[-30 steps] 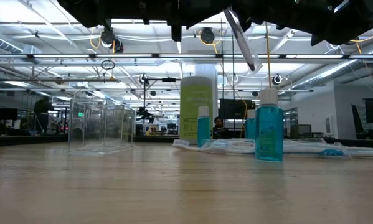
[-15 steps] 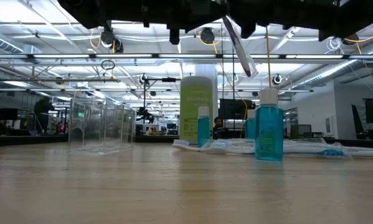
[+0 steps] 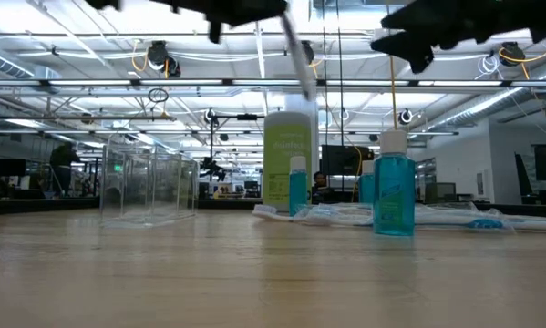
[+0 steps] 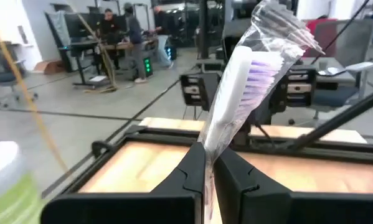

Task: Pick & Place toothbrushing station
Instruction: Put the purple toothbrush into the transparent organizer

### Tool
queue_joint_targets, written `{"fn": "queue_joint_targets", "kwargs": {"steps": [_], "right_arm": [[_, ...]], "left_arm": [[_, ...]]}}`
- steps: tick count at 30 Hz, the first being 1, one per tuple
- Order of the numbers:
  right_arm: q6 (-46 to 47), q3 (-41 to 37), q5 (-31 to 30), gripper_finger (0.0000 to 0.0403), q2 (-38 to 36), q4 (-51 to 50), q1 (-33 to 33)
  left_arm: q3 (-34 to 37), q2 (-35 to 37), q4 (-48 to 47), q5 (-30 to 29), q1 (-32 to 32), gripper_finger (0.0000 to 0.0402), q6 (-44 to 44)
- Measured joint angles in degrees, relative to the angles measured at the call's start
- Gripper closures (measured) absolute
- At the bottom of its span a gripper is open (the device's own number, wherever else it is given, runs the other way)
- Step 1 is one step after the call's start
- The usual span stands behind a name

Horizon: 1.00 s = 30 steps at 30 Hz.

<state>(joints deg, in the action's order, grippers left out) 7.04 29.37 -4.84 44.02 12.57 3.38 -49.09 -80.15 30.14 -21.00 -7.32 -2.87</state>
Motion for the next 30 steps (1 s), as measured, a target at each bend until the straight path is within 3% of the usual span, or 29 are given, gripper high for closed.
{"fn": "queue_joint_targets", "kwargs": {"steps": [2,8,15,20,30], "right_arm": [[0.7,-2.3,0.0,0.0190,-2.1,1.1,0.0],[-0.7,-7.3,-1.4,0.0192,-5.1,9.4,0.0],[-3.1,-9.1,-1.4,0.0192,-5.3,13.2,0.0],[-3.2,-9.1,-1.4,0.0192,-5.3,13.4,0.0],[-3.2,-9.1,-1.4,0.0192,-5.3,12.9,-0.1]], "left_arm": [[3.0,4.5,-0.6,-2.9,-1.2,0.0390,0.3],[16.0,16.5,-1.2,-18.7,-4.6,0.0390,6.4],[28.6,21.3,0.5,-29.9,-5.1,0.0390,20.4],[30.7,22.8,1.5,-31.3,-5.4,0.0390,23.6],[30.6,27.5,0.6,-33.6,-8.2,0.0390,21.2]]}}
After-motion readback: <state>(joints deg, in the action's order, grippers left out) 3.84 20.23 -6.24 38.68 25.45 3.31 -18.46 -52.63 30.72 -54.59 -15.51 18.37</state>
